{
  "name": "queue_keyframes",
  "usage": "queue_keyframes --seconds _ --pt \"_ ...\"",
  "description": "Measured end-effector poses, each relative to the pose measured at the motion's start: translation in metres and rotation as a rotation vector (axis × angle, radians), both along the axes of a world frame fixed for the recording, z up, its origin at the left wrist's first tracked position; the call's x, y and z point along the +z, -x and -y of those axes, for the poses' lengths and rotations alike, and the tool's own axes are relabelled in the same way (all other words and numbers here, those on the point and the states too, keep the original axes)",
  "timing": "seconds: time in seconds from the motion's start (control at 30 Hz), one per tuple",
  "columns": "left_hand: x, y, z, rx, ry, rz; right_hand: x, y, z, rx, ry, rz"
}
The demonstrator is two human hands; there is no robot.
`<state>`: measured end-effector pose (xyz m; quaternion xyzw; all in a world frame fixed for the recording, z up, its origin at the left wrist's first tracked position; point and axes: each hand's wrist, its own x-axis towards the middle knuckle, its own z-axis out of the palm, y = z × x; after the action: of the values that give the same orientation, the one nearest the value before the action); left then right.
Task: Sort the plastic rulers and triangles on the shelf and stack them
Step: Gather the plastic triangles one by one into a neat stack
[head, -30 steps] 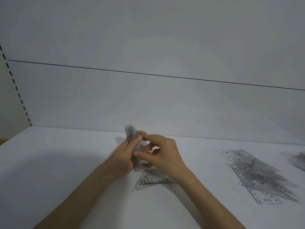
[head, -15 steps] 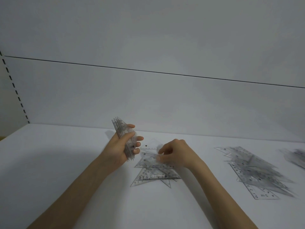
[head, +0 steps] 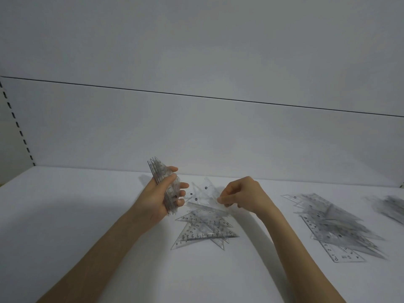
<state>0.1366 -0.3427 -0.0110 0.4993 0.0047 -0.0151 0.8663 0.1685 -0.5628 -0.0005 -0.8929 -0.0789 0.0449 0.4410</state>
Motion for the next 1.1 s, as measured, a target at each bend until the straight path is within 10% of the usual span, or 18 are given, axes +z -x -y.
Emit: queue_keyframes --seconds 0.53,1.1 --pt "0.005 0.004 0.003 -0.205 0.107 -0.161 0.014 0.012 -0.001 0.267 -0.497 0.146" --pt "0.0 0.017 0.002 -0.586 -0.27 -0.084 0.006 0.011 -0.039 0.556 0.042 0.783"
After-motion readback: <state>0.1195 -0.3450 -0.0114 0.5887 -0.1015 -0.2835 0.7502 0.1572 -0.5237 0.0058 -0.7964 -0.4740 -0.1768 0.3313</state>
